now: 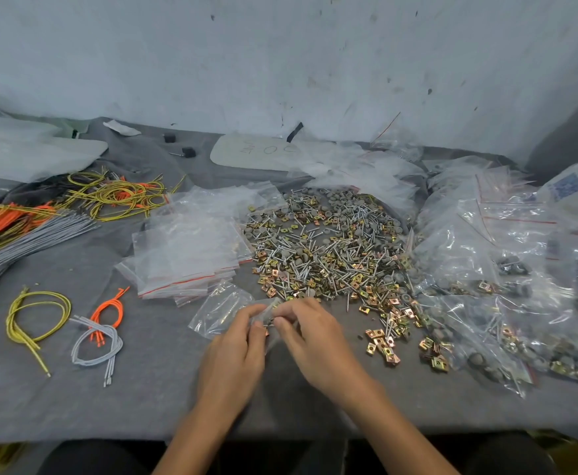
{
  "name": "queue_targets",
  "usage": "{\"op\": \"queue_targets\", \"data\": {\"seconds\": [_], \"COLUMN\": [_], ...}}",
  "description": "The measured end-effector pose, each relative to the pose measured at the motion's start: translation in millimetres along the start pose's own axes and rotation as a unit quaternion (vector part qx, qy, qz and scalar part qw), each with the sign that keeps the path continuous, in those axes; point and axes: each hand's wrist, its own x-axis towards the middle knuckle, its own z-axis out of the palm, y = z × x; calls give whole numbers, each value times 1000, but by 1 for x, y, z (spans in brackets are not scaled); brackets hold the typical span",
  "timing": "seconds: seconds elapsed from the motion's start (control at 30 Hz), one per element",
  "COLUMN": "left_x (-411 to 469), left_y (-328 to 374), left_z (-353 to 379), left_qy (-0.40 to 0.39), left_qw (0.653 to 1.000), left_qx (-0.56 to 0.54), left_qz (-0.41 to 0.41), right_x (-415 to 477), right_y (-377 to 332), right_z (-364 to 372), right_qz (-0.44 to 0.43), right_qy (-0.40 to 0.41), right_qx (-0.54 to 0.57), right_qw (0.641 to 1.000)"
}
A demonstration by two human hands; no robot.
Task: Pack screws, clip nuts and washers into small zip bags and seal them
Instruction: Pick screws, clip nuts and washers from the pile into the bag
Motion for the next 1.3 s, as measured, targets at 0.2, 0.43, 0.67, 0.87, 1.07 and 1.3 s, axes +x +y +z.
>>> {"op": "queue_targets", "data": {"seconds": [0.2,0.43,0.67,0.87,1.07,1.3], "left_x": [1,1,1,1,1,1], "left_y": [-2,-2,-3,-5,-5,-6], "left_z": [1,1,1,1,2,3], "left_qy": [2,5,2,-2,-1,-7], "left_qw": [1000,1000,1000,1000,1000,1000], "left_qx": [-4,-27,-25,-17,-20,-10], "left_qz": [3,9,8,11,10,14], "right_x": [-6,-8,-27,-42,-45,-31], "right_y": [2,28,80,77,76,46], "right_z": [3,-35,-119,-120,-93,-73], "right_qz": [2,60,182,153,83,51], "right_qy": [17,79,130,27,-83,5], "right_qx": [57,-14,-226,-236,-271,-145], "right_qw": [998,995,948,959,955,988]}}
